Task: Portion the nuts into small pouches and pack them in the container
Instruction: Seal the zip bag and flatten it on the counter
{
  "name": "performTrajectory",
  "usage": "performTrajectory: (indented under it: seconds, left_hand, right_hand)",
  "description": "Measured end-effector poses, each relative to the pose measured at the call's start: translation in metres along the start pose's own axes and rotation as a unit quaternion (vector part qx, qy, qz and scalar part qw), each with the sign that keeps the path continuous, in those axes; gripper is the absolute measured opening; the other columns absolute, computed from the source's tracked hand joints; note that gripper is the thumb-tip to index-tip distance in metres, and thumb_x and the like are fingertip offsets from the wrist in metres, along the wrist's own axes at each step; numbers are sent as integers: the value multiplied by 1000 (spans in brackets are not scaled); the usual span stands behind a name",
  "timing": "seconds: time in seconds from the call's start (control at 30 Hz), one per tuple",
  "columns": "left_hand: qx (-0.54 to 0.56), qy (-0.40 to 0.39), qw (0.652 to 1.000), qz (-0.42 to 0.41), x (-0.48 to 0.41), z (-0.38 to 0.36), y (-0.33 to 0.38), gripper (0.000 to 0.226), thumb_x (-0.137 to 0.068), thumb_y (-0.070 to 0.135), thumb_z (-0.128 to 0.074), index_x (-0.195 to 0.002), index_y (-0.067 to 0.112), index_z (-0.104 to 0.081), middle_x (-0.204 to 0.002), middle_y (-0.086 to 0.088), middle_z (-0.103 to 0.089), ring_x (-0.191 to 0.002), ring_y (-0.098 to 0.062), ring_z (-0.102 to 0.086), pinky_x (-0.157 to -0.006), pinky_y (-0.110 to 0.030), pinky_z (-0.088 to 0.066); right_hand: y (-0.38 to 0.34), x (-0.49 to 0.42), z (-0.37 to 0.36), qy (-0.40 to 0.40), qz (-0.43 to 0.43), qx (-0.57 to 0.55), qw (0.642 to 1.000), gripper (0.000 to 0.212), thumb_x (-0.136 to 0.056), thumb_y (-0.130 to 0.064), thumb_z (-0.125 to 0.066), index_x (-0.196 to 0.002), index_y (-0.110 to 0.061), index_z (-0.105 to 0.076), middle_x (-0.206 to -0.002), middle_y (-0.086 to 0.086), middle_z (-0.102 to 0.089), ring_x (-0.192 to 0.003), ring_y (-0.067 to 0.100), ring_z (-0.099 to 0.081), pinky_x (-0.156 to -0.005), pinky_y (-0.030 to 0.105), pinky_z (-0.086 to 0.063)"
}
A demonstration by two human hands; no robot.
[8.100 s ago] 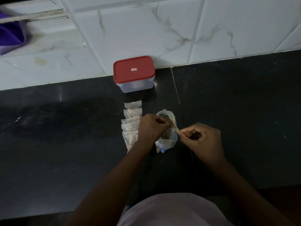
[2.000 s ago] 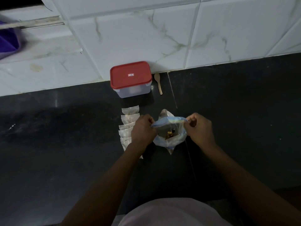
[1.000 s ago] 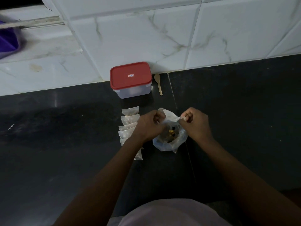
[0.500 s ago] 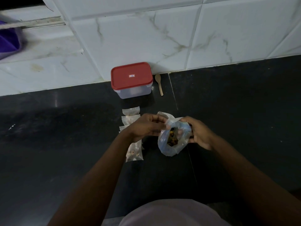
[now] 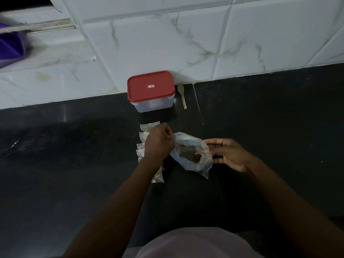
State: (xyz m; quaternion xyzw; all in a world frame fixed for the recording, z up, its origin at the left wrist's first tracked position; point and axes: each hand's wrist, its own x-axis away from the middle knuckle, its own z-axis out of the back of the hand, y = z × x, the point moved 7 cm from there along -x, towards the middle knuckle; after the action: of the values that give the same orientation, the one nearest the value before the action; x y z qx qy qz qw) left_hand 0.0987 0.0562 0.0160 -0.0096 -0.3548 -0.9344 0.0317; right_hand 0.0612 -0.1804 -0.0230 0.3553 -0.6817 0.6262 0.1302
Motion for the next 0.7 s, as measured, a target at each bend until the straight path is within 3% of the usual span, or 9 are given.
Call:
performTrajectory:
  seconds: [0.07,0.17,0.27,0.33,0.37,0.47,0.57,0.7]
  left_hand:
    - [-17,18,1000,-13,2,1,4,14,-81,-1,-61,-83,13,-60,-79,-1,-60,-70,-18,-59,-62,-44,-56]
    - [9,36,999,-13,5,-1,7,13,-81,0,-61,-85,12,-59,-81,-2,-60,-71,-18,-58,-61,-40,-54]
    - [70,17,996,46,6,-7,3,9,-88,3,-63,-92,11,-62,-85,-3,-64,-75,-15,-64,-66,-35,-59]
    - [159,-27,977,140,8,-13,-6,5,-97,9,-61,-102,10,-60,-96,-7,-67,-81,-17,-69,-62,-33,-62]
    - [206,-51,959,190,10,-16,-11,6,-100,10,-58,-106,10,-59,-101,-8,-66,-83,-18,-70,-58,-29,-61]
    - [289,-74,914,274,14,-20,-26,11,-103,10,-52,-112,9,-58,-108,-11,-65,-89,-22,-72,-52,-22,-57]
    - [339,-75,886,307,16,-20,-33,11,-101,5,-53,-108,10,-60,-114,-15,-65,-95,-26,-70,-53,-22,-56]
    - [371,-79,862,335,19,-18,-32,16,-101,0,-52,-97,13,-60,-101,-14,-66,-82,-21,-68,-48,-19,-54]
  right_hand:
    - [-9,-2,5,83,48,101,990,24,-89,-1,-72,-110,-13,-74,-105,11,-77,-101,27,-74,-82,38,-62]
    - [-26,0,17,234,120,261,929,20,-84,-3,-75,-95,-18,-76,-86,4,-73,-82,16,-70,-67,18,-55]
    - [-38,4,13,287,165,315,889,12,-89,-12,-70,-98,-20,-73,-84,0,-69,-77,8,-63,-63,9,-45]
    - [-35,2,13,273,126,289,909,11,-95,-25,-64,-93,-18,-73,-88,-1,-69,-81,11,-66,-60,13,-48]
    - [-30,0,13,252,81,224,938,17,-95,-31,-62,-93,-18,-72,-90,0,-70,-83,14,-68,-59,17,-52]
    - [-15,-2,8,152,-27,52,987,31,-93,-37,-64,-113,-14,-72,-107,9,-74,-99,25,-72,-74,36,-62]
    - [-14,3,7,81,-3,-20,996,28,-94,-17,-66,-120,-10,-70,-116,12,-74,-107,26,-71,-88,38,-58]
    - [-15,9,5,27,37,-141,989,39,-89,6,-64,-125,-9,-66,-118,11,-75,-109,23,-73,-86,31,-61]
